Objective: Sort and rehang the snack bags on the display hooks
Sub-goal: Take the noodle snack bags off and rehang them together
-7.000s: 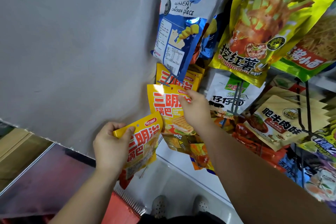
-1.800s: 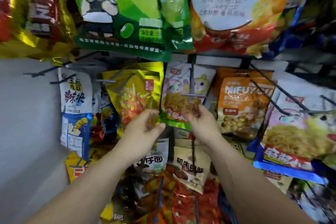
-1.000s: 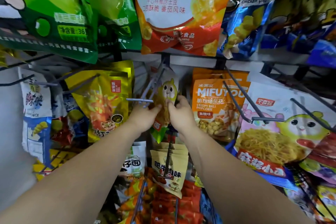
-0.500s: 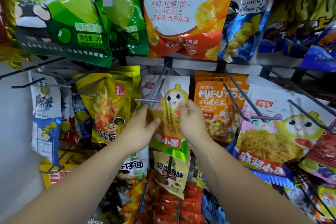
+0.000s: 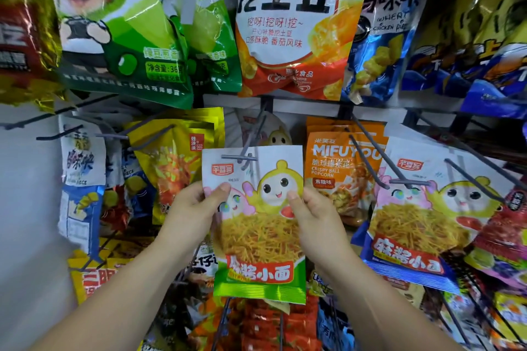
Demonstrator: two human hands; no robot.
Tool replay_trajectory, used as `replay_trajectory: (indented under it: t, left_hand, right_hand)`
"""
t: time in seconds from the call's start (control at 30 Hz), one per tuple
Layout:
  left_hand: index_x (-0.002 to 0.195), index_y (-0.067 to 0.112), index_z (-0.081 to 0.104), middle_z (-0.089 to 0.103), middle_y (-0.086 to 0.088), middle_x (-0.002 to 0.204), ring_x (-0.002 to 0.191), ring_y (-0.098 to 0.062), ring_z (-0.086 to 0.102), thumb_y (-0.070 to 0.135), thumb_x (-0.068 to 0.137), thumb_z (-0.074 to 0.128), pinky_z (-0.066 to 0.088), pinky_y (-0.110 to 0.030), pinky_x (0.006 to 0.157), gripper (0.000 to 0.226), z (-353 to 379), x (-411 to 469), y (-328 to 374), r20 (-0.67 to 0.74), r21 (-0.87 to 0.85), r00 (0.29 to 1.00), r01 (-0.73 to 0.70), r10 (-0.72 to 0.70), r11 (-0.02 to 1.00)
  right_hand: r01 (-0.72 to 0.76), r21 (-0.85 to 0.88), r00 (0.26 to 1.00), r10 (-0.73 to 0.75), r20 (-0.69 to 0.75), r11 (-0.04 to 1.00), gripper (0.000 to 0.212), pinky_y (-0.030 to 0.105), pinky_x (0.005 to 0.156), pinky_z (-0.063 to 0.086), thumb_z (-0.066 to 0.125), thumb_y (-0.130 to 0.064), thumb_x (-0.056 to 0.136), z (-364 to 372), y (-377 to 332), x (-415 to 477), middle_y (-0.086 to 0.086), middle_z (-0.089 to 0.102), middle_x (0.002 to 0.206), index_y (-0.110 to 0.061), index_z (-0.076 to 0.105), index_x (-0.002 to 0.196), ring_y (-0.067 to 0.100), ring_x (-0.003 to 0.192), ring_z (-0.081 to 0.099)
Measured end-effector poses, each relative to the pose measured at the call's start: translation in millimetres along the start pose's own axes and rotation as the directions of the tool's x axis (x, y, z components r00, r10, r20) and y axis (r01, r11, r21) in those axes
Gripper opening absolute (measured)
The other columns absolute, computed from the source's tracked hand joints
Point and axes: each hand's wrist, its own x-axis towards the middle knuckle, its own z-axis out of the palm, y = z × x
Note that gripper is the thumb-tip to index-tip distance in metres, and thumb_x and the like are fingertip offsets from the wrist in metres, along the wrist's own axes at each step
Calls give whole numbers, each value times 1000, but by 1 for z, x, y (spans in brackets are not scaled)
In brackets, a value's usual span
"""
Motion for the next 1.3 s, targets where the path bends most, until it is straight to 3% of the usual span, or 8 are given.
replay_trajectory:
  t: [0.23, 0.43, 0.53, 0.67, 0.83, 0.97, 1.13, 1.3]
  left_hand:
    - [79, 21, 70, 71, 12, 59, 57, -3, 66, 16, 102, 60, 48, -13, 54, 26, -4, 5, 10, 26, -8, 998, -63, 63, 998]
    - [77, 20, 71, 59, 11, 52, 56, -16, 58, 29, 102, 62, 56, -31, 61, 27, 19, 34, 9, -65, -18, 998, -10, 8, 1000]
    - [83, 25, 72, 62, 9, 63, 62, -16, 63, 30, 101, 62, 53, -25, 51, 21, 32, 51, 0, -130, -45, 991, 16, -22, 999]
    - [73, 20, 64, 64, 6, 64, 68, -28, 60, 48, 95, 61, 45, -38, 63, 36, 35, 51, -26, -196, 190, 980, -2, 40, 982]
    - [110, 15, 62, 68, -3, 95, 92, -31, 64, 42, 100, 59, 47, -42, 76, 30, 44, 18, -53, -183, 286, 976, -60, 116, 956]
    - [130, 15, 53, 64, -8, 119, 109, -29, 60, 37, 98, 63, 51, -45, 90, 40, 56, 0, -59, -193, 269, 974, -60, 115, 961]
    - [83, 25, 55, 53, 6, 76, 67, -8, 50, 26, 105, 54, 37, -33, 66, 22, 57, 2, -40, -250, 106, 959, -110, 134, 988]
    - [80, 26, 62, 59, 17, 70, 65, 0, 50, 19, 107, 50, 42, -20, 63, 31, 52, -4, -28, -172, -42, 975, -146, 137, 988]
  right_hand:
    - [-77, -59, 995, 73, -68, 995, 39, 34, 69, 44, 50, -26, 106, 6, 6, 15, 5, 70, 79, -6, 63, 76, 24, 77, 64]
    - [-156, -122, 979, 137, -152, 980, 51, 32, 56, 27, 52, -25, 105, 7, 4, 45, -12, 39, 39, -20, 35, 57, 13, 51, 36]
    - [-148, -178, 974, 113, -196, 973, 46, 33, 60, 34, 57, -33, 101, 1, 9, 49, -5, 47, 53, -12, 51, 61, 18, 55, 45]
    - [-122, -281, 975, 62, -211, 952, 33, 9, 64, 41, 60, -40, 99, -27, 18, 30, -3, 75, 96, -14, 75, 112, 5, 82, 64]
    - [-126, -294, 941, 21, -337, 947, 19, 11, 73, 39, 62, -31, 99, -70, 31, 14, -11, 68, 94, -17, 74, 101, -13, 80, 58]
    - [-97, -63, 918, 65, -390, 993, 22, 16, 61, 40, 67, -19, 98, -86, 31, 9, -19, 56, 60, -26, 60, 78, -11, 55, 55]
    - [-107, -307, 975, 38, -221, 946, 17, 14, 78, 35, 62, -33, 100, -74, 26, 13, -25, 53, 89, -18, 69, 103, -10, 81, 48]
    - [-63, -183, 989, 37, -141, 981, 36, 25, 87, 52, 67, -40, 95, -49, 13, 18, -9, 68, 116, -21, 66, 125, 4, 102, 66]
